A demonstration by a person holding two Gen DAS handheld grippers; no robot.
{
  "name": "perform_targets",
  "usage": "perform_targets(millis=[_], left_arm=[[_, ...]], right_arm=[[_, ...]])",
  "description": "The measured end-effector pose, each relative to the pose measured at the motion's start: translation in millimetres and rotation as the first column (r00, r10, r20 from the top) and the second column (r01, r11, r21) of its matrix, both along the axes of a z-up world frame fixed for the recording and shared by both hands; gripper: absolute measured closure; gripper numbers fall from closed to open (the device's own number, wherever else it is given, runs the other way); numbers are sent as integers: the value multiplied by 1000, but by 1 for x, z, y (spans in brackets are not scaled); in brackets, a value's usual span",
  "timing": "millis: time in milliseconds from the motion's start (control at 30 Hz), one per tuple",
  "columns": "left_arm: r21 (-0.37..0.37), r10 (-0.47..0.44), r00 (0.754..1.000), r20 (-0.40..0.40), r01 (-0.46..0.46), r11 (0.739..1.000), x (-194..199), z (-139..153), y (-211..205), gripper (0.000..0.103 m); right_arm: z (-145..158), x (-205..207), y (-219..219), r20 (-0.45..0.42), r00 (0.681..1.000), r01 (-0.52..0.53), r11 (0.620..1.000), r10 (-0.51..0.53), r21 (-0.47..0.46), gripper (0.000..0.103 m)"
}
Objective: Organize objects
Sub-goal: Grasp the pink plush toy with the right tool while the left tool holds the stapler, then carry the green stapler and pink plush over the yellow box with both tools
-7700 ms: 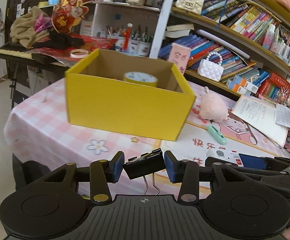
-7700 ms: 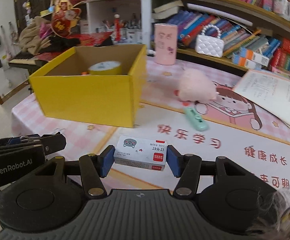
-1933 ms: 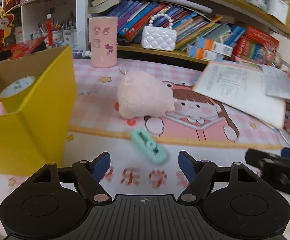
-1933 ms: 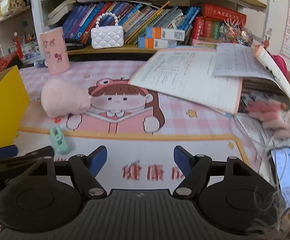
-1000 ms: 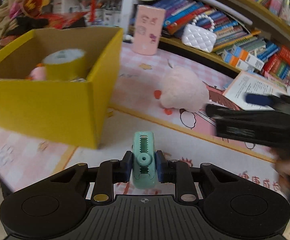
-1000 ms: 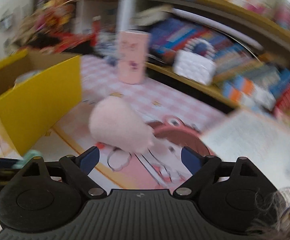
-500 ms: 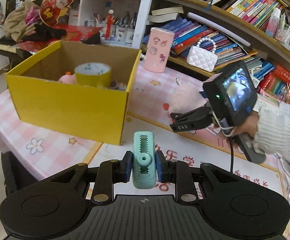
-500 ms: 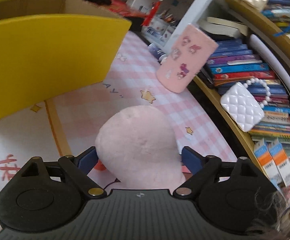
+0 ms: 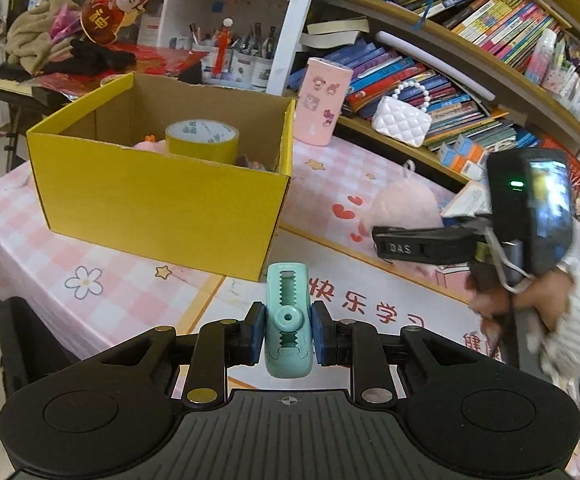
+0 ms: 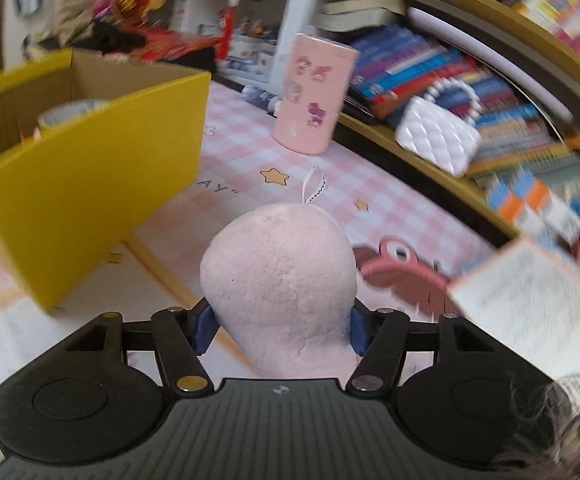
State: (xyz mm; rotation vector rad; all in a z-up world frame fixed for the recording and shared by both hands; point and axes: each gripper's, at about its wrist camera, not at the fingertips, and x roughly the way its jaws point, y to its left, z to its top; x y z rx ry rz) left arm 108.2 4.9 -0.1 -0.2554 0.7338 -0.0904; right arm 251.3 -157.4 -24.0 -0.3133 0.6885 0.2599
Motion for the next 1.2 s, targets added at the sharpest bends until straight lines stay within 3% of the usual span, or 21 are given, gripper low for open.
perform_targets(millis=[133,267,467,833,1200], left_arm=[[-17,-48,999,14,48,999,-6,2,18,80],[24,-76,997,23,75,997,-14,6,42,80],[0,-60,998,25,60,998,-32,9,89,80],[-21,-14,1000,0,14,1000,-68,-3,168,80],[-27,-5,1000,27,6,1000,-89,1,200,80]], right_arm=[[21,-48,8,11,994,106,993,-107,60,43],[39,-97,23,3,980,196,972,-198,130,43],[43,-154,64,-134,938,344,912,-321,222,43],[28,-211,156,-184,953,279,935,-241,219,43],[28,-228,195,-228,956,238,946,-187,222,43]])
